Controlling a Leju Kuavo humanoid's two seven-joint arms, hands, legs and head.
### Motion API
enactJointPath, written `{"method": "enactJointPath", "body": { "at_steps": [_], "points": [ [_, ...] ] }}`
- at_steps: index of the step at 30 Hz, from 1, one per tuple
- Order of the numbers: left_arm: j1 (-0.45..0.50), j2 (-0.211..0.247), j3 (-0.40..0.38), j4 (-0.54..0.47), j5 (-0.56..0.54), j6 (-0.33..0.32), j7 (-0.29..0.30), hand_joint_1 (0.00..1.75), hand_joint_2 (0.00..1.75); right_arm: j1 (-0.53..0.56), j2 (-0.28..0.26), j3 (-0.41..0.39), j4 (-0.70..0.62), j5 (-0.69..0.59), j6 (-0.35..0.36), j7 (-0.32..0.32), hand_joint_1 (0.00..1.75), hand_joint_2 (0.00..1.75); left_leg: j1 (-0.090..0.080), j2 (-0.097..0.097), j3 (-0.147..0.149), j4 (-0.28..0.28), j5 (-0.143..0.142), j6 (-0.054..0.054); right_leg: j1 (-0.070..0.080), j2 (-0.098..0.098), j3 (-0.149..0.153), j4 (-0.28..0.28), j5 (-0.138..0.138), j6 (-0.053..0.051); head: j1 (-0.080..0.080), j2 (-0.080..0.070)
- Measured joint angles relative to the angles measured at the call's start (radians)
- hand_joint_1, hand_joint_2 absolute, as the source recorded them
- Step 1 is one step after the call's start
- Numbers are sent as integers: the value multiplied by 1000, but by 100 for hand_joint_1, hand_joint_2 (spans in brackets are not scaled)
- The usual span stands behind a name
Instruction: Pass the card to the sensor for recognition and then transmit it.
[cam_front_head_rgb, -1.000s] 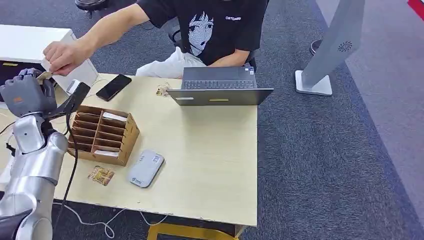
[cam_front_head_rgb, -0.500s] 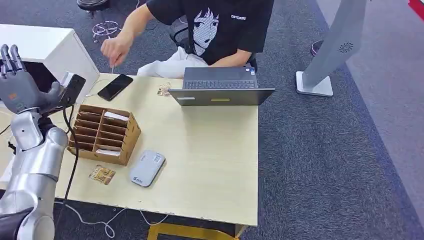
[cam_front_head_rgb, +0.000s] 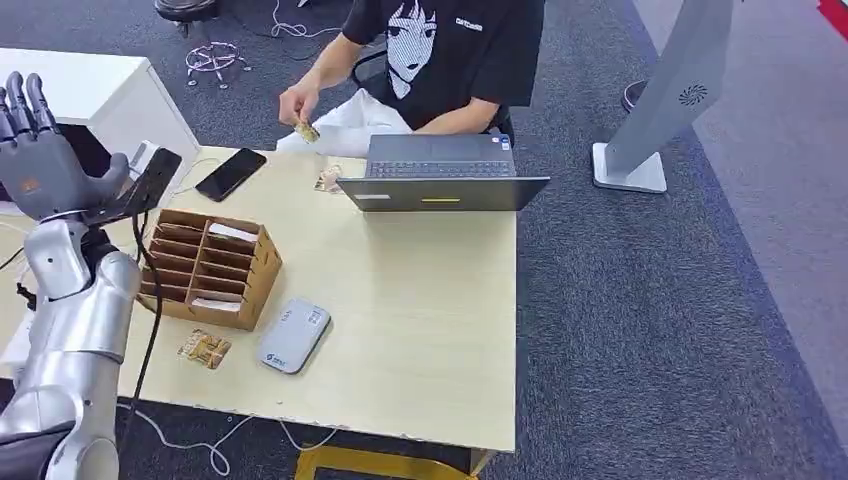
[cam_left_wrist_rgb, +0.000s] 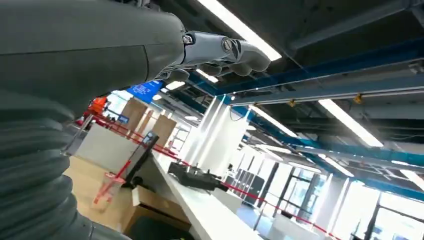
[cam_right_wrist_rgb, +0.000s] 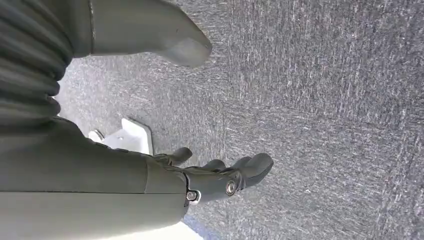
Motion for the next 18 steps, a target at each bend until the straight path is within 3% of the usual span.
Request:
{"method": "enactJointPath", "body": {
  "at_steps": [6, 13, 18],
  "points": [
    [43, -25, 0, -77, 7, 0, -54, 0, 175, 4, 0, 0, 0, 9, 0, 3, 0, 175, 0, -1, 0, 0, 0, 0, 0, 0, 0, 0, 0, 0, 0, 0],
    [82, -53, -1, -156, 22, 0, -78, 0, 175, 6, 0, 0, 0, 10, 0, 3, 0, 175, 0, -1, 0, 0, 0, 0, 0, 0, 0, 0, 0, 0, 0, 0],
    [136, -79, -28, -276, 23, 0, -95, 0, 175, 7, 0, 0, 0, 12, -1, 3, 0, 175, 0, -1, 0, 0, 0, 0, 0, 0, 0, 0, 0, 0, 0, 0]
  ]
}}
